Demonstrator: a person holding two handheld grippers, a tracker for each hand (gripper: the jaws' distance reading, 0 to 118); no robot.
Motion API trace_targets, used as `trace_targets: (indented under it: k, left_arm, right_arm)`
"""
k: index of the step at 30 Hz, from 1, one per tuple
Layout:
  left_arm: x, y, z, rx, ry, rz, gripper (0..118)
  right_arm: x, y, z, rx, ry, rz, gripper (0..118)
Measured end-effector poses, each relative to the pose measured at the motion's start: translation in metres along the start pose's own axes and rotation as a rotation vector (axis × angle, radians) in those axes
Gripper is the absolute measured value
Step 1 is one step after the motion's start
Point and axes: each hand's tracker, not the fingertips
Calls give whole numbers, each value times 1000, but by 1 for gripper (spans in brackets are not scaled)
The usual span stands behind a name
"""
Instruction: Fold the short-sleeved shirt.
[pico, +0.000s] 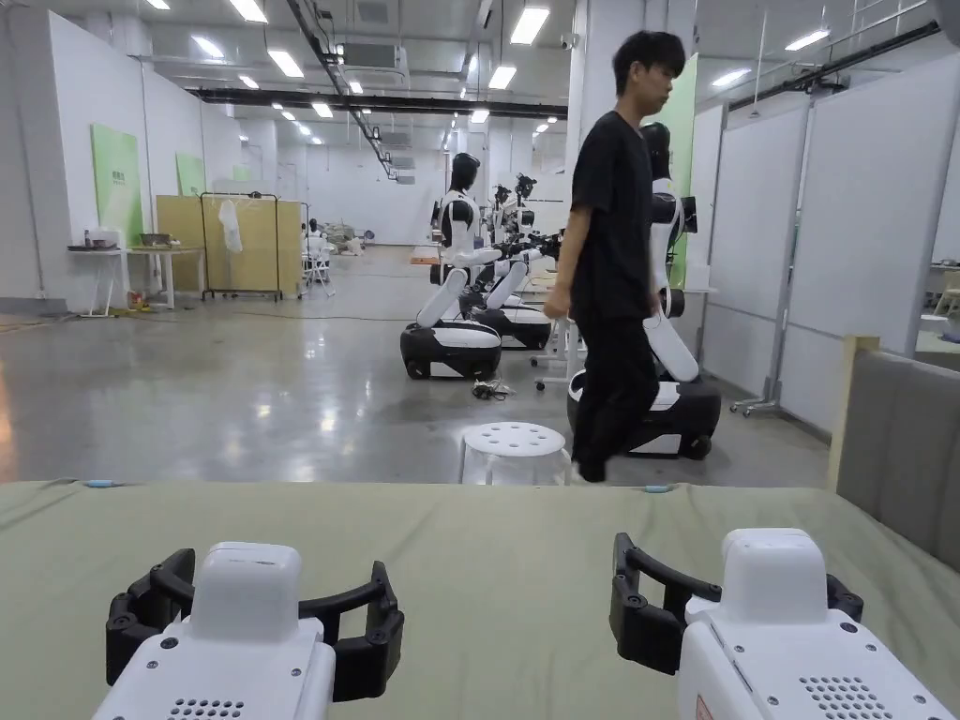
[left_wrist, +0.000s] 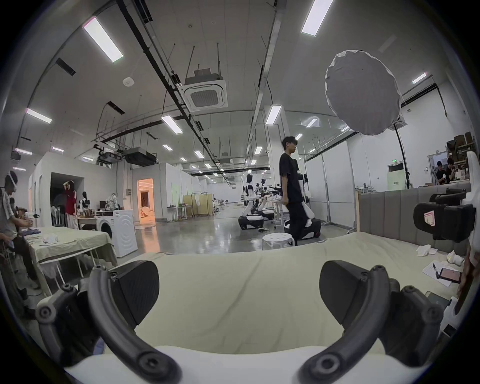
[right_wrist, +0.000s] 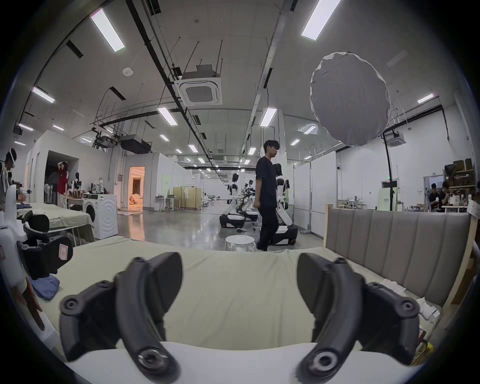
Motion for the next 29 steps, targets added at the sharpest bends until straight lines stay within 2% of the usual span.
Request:
trace_targets:
  k: [2,5,7,10,12,14,16,18,22,24,25,26,29]
  left_arm:
    - [0,2,3,0,-3,-10,118]
    - [-3,8,9,2,4,-4,118]
    - [-5,12,11,-4,1,5,118]
    - [-7,16,16,1,11,0,118]
    - [-10,19,19,6,16,-10,118]
    - [-12,22,22,8,20,-9,118]
    - [-15,25,24,11,23,5,118]
    - [-17,27,25,10,25,7,118]
    - [-17,30,27,11,24,0,118]
    - [-15,31,29,16,21,5,118]
    - [-16,32,29,16,18,9,118]
    - [-16,32,29,15,13,12,118]
    - [-14,33,32,17,9,2,118]
  right_arm:
    - [2,5,0,3,64,-32,100]
    - [0,18,-6,-111,191,-39,100]
    - [-11,29,-7,-232,145,-1,100]
    - [-24,38,1,-243,96,90,100]
    - [-29,40,10,-193,108,57,100]
    - [-29,44,16,-181,178,57,100]
    - [-27,50,21,-193,220,12,100]
    - [-28,56,25,-197,191,4,100]
    - [-36,64,29,-190,-34,102,100]
    - [-38,63,28,-194,-32,123,100]
    - [-36,66,28,-206,-31,110,100]
    - [-32,67,27,-234,-18,59,100]
    - [-25,70,26,-302,0,22,100]
